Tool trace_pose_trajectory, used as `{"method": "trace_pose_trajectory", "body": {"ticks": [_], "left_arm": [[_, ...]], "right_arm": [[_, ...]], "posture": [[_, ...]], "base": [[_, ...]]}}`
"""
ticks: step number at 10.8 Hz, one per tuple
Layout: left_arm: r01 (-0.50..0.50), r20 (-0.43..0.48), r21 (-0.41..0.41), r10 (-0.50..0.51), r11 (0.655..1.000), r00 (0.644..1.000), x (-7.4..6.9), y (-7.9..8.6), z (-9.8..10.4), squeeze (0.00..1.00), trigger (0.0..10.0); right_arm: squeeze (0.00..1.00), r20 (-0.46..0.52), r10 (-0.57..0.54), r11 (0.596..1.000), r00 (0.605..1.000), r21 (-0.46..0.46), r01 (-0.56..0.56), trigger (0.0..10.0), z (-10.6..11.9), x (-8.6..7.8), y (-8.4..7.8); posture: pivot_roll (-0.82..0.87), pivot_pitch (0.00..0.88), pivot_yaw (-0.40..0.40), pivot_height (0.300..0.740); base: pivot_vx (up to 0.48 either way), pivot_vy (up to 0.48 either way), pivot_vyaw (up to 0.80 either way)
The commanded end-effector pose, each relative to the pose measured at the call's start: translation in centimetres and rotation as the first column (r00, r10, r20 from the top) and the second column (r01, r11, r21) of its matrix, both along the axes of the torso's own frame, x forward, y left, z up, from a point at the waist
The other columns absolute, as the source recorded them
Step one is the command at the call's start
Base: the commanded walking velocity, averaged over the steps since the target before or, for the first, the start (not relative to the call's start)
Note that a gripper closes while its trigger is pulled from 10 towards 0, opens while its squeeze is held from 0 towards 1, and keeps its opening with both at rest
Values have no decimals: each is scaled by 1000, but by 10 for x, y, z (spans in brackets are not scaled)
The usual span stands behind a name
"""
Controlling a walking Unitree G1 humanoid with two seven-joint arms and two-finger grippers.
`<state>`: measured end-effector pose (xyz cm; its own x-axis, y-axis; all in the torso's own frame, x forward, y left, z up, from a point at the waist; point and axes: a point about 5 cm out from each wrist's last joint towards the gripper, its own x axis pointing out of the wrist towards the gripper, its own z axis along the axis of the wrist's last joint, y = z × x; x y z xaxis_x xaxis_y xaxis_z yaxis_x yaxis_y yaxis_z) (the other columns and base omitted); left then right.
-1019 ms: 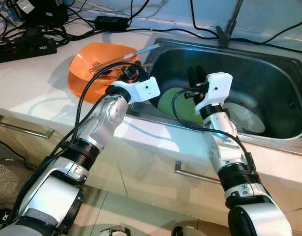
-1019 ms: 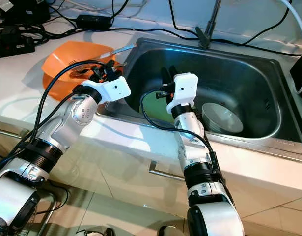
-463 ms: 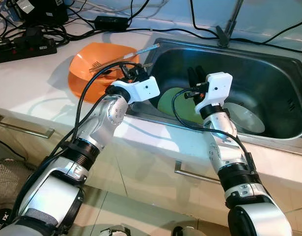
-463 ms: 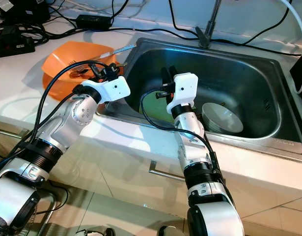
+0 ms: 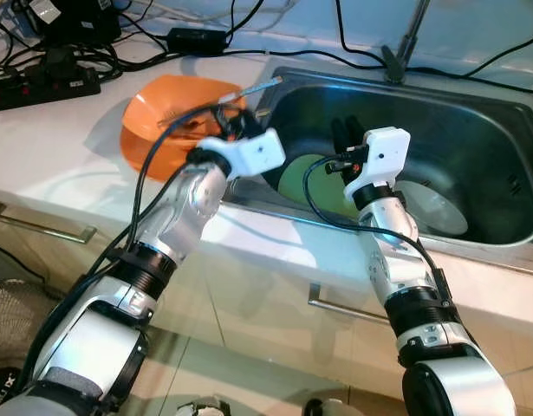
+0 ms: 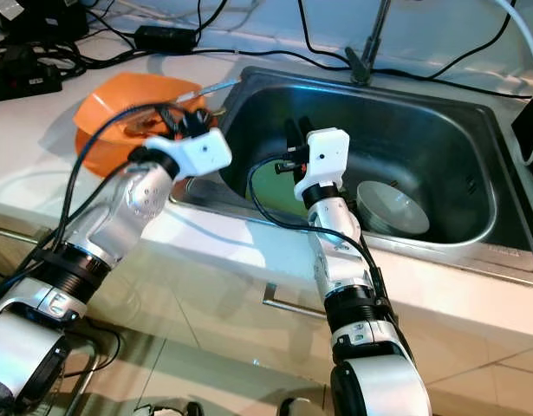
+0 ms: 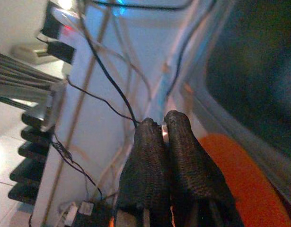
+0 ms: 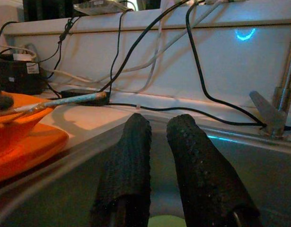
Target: Kitchen organization
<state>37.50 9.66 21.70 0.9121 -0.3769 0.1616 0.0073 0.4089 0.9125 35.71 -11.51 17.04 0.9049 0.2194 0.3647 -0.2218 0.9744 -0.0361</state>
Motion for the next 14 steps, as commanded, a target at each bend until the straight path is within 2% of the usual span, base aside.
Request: {"method": "trace_pose_trajectory", "body": {"ticks": [1,3,7,9,12,14], "left_arm": [[56,41,-74,-53,996,998,-3,-8,21,0,10000],[91,81,-134,-80,987,993,-7,-11,38,0,10000],[144,-9,-304,-154,942,988,-12,-15,37,0,10000],[165,-27,-357,-187,920,982,-15,-16,40,0,10000],[221,-10,-456,-253,862,967,-21,-18,61,0,10000],[264,-11,-535,-319,803,948,-27,-22,71,0,10000]], "right_arm": [[0,-76,-19,1000,997,23,20,10000,-21,-3,-5],[0,-77,-18,1000,997,24,20,10000,-21,-3,-5],[0,-75,-13,1000,997,22,14,10000,-20,-2,-4],[0,-75,-9,1000,997,21,11,10000,-20,-2,-3],[0,-76,-8,1000,997,22,10,10000,-20,-2,-4],[0,-77,-4,1000,997,20,5,10000,-20,-1,-3]], "posture": [[118,74,15,740],[119,73,14,740],[121,71,13,740],[121,69,12,740],[124,69,9,740],[124,66,4,740]], "base": [[0,0,0],[0,0,0],[0,0,0],[0,0,0],[0,0,0],[0,0,0]]}}
